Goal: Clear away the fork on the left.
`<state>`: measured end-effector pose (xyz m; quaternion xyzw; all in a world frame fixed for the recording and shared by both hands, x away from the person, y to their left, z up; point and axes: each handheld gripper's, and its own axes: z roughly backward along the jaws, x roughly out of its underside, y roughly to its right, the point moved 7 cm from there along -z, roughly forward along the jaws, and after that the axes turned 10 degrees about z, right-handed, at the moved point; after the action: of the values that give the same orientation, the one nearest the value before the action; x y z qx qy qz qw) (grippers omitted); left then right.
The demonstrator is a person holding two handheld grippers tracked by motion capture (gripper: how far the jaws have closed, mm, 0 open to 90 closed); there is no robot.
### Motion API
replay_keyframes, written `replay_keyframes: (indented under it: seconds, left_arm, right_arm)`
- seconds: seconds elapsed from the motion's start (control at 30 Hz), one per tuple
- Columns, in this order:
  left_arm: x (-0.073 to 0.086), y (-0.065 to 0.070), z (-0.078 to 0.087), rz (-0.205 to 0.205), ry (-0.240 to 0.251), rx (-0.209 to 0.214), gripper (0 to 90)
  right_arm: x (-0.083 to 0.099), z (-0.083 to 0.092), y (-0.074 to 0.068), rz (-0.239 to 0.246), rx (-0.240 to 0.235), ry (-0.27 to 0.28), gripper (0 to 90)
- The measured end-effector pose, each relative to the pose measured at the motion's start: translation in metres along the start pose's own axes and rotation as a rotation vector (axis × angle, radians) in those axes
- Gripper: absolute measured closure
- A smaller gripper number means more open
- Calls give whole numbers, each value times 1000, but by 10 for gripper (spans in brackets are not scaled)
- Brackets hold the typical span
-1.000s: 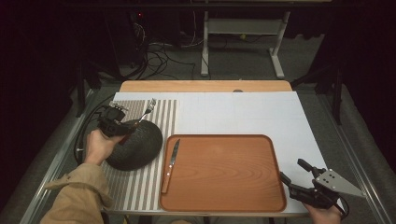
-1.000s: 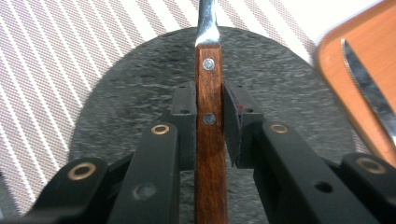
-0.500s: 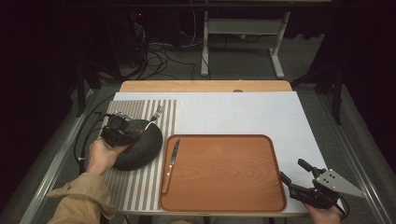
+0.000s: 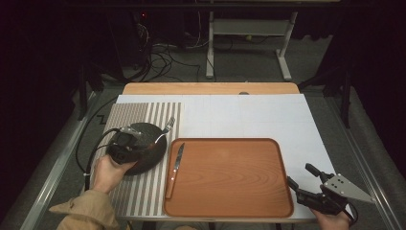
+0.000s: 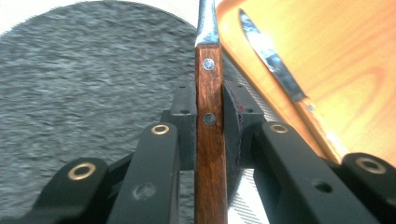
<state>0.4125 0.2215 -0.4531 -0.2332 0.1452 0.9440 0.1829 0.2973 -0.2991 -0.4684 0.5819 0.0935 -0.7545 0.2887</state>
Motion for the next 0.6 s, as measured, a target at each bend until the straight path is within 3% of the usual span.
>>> replay_keyframes:
  seconds: [0.4, 0.6]
  left_arm:
    - [20, 29, 3, -49, 22, 34, 724]
    - [33, 46, 3, -74, 8, 64, 723]
  right_arm:
    - [0, 0, 0, -4, 2, 1, 208]
    - [1, 0, 0, -7, 4, -6, 208]
